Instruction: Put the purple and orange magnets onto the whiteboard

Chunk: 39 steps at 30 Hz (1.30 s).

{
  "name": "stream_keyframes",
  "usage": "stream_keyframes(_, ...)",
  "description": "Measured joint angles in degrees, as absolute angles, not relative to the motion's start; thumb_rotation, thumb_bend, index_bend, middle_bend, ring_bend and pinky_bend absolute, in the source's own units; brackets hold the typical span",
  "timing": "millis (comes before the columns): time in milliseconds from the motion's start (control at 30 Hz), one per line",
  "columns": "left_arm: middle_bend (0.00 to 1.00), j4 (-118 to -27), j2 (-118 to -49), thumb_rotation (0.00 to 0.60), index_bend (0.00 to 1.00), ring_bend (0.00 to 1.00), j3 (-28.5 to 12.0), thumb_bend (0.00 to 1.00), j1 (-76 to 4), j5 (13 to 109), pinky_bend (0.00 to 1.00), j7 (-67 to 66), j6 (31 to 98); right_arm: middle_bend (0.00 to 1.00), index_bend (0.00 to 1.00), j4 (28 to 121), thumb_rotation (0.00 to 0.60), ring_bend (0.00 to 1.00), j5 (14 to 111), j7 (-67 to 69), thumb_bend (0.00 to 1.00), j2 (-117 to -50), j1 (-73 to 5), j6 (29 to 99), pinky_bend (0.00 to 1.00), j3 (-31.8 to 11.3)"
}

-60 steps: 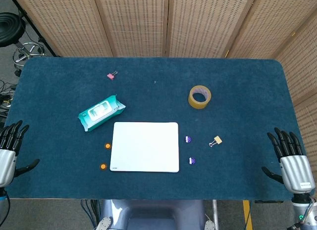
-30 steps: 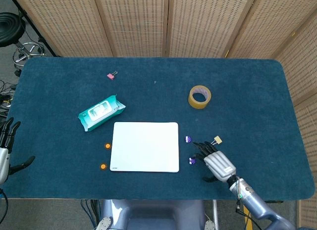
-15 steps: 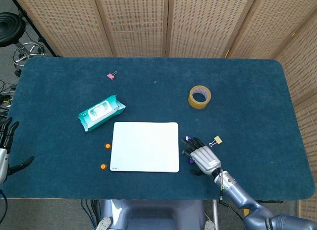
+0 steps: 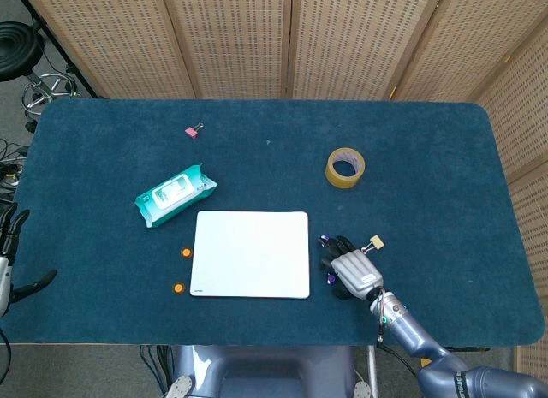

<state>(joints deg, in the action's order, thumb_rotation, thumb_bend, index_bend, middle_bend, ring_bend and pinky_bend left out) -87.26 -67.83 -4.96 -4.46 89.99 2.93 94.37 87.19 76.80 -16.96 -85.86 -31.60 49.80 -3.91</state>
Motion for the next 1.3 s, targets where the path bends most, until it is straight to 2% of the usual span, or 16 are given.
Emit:
stream_keyframes(467, 0.0, -87.3, -67.8, 0.6, 0.0, 0.0, -5.0, 0.0, -4.5, 89.8, 0.07, 3.0, 94.2, 0.0, 0.4, 85.1, 0.6, 0.0, 75.6, -16.0, 0.33, -87.1, -32.2, 50.2, 0.0, -3.0)
stream_keyframes(767, 0.0, -87.3, -67.7, 0.6, 0.0, 0.0, -5.1, 0.0, -4.4, 89.7, 0.07, 3.2, 94.3, 0.0, 0.47, 84.5, 0.6, 0.0, 75.5, -15.7, 0.43, -87.6, -32.4, 51.0, 0.0, -2.7)
stream_keyframes(1100, 0.0, -87.5, -67.6, 0.6, 0.0, 0.0, -5.2, 0.0, -4.4, 89.6, 0.07, 3.1, 94.2, 0.0, 0.49, 86.1, 0.6, 0.0, 76.3, -15.8, 0.44, -87.3, -32.7, 52.2, 0.0, -2.6)
stream_keyframes(1300, 0.0, -87.6, -67.7, 0.6, 0.0, 0.0, -5.0, 0.0, -4.4, 89.7, 0.07, 3.0, 94.1, 0.0, 0.49, 89.3, 0.6, 0.0, 76.9, -16.9, 0.44, -87.3, -34.8, 51.9, 0.0, -4.1)
